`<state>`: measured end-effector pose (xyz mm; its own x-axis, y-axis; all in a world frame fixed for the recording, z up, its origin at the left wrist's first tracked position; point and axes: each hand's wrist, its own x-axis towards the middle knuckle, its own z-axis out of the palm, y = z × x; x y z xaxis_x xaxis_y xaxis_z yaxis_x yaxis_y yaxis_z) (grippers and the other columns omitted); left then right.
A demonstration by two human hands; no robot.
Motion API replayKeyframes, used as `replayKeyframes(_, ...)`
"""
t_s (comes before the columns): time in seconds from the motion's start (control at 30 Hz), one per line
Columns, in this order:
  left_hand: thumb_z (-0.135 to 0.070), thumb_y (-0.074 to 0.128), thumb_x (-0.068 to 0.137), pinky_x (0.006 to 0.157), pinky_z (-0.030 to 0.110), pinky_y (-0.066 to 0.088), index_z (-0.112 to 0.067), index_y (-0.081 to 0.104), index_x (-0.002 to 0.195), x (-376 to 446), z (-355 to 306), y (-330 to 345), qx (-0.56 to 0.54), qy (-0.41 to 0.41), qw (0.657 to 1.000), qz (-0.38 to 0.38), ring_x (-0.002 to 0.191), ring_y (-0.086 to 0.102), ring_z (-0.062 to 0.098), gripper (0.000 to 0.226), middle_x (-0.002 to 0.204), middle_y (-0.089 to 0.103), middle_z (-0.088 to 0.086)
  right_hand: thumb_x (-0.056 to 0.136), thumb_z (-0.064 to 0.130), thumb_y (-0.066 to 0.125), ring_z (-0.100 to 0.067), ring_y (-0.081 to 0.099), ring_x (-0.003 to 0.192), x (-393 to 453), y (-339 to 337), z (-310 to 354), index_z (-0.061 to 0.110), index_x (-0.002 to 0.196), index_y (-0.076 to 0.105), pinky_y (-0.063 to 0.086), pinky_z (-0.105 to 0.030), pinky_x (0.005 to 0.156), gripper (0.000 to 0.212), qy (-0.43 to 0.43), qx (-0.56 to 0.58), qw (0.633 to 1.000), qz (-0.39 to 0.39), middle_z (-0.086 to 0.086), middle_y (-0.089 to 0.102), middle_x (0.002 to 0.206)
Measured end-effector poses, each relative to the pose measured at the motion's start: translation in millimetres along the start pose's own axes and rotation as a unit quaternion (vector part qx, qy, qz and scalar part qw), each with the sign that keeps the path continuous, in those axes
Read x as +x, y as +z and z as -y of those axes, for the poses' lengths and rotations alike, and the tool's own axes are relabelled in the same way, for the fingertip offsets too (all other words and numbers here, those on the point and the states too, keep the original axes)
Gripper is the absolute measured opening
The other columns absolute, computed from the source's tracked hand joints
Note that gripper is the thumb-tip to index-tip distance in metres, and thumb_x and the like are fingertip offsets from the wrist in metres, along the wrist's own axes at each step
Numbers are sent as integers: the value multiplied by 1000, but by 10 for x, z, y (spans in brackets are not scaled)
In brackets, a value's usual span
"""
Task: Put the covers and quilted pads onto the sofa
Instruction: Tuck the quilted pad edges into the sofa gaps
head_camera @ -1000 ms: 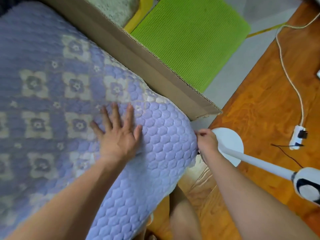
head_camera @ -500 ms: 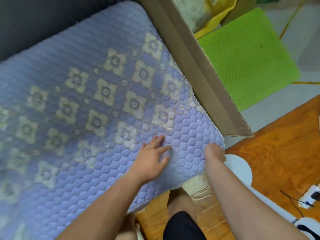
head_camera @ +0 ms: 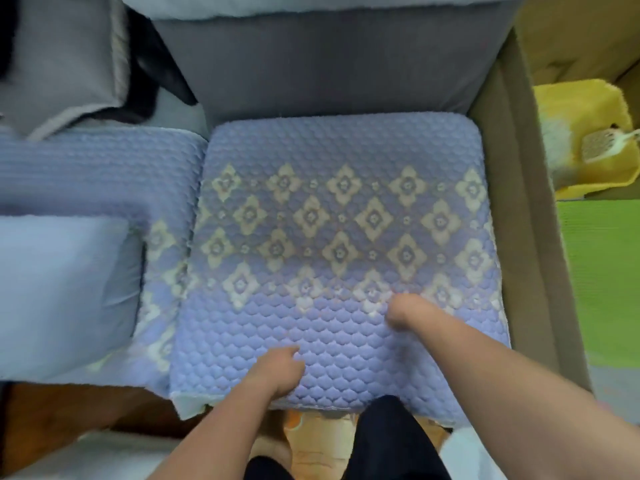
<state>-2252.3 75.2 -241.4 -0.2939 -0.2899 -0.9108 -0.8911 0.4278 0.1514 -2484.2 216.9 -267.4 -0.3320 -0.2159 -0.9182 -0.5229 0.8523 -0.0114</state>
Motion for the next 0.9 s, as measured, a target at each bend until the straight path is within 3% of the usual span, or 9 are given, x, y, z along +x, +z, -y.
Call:
replayKeyframes(0.1, -34, 45, 102, 94, 31, 50, -28, 52, 143, -575, -140, -428, -153, 46, 983, -86, 113, 62, 20, 42, 138, 59, 0, 99, 18, 43, -32, 59, 116, -451, -410, 459, 6, 125, 58, 47, -36, 84, 32, -54, -23, 996, -70, -15, 60, 131)
replayKeyframes(0.2, -36, 47, 102, 75, 22, 51, -32, 58, 135, -1218, 10, -691, -263, 83, 953, -125, 94, 63, 4, 35, 126, 61, -11, 97, 21, 43, -31, 59, 101, -924, -553, 1025, 13, 113, 60, 48, -34, 80, 25, -108, 27, 985, -133, -12, 63, 118)
replayKeyframes(0.33, -32, 51, 100, 91, 26, 50, -32, 64, 126, -1708, 907, -842, -351, 30, 921, -163, 105, 61, 8, 28, 119, 62, -14, 96, 20, 44, -28, 55, 83, -1501, -517, 2083, 7, 87, 62, 42, -32, 65, 24, -205, -9, 976, -75, -12, 65, 91)
replayKeyframes(0.5, -31, 56, 95, 72, 27, 47, -31, 66, 116, -1862, 2404, -1186, -475, -79, 853, -201, 93, 67, 14, 23, 111, 70, -4, 100, 21, 42, -25, 46, 72, -1770, -467, 3421, 11, 73, 46, 37, -31, 62, 29, -231, -101, 967, -32, -9, 53, 80)
replayKeyframes(0.57, -33, 56, 86, 73, 31, 49, -29, 59, 120, -1734, 3005, -1418, -538, -117, 805, -220, 92, 67, 19, 35, 113, 69, 4, 99, 21, 44, -25, 45, 71, -1708, -487, 3976, 10, 76, 47, 38, -31, 65, 25, -216, -46, 975, -38, -9, 52, 79)
replayKeyframes(0.67, -56, 54, 68, 92, 47, 55, -29, 50, 121, -1295, 3990, -1845, -593, -171, 746, -251, 106, 64, 28, 59, 119, 63, 10, 97, 21, 48, -25, 53, 72, -1535, -475, 4798, 11, 87, 52, 47, -34, 64, 15, -171, 179, 968, -44, -8, 55, 81)
replayKeyframes(0.77, -68, 57, 83, 80, 47, 60, -21, 48, 121, -1062, 4648, -2383, -615, -224, 701, -284, 99, 63, 30, 61, 114, 60, 11, 100, 32, 53, -26, 60, 88, -1582, -321, 5459, 14, 105, 51, 56, -42, 78, 19, -48, 390, 917, 66, -7, 55, 98)
replayKeyframes(0.83, -63, 53, 93, 75, 45, 60, -15, 48, 122, -943, 4919, -2725, -624, -239, 695, -264, 103, 61, 31, 56, 113, 58, 10, 97, 36, 57, -27, 62, 92, -1555, -70, 5756, 16, 103, 54, 57, -44, 80, 21, -17, 406, 908, 102, -7, 57, 106)
replayKeyframes(0.9, -58, 53, 96, 79, 46, 60, -10, 50, 119, -805, 5109, -2913, -616, -246, 715, -222, 102, 62, 29, 54, 104, 59, 9, 91, 38, 59, -29, 64, 94, -1554, 163, 5932, 15, 99, 56, 59, -42, 69, 24, 0, 383, 923, 50, -10, 61, 109)
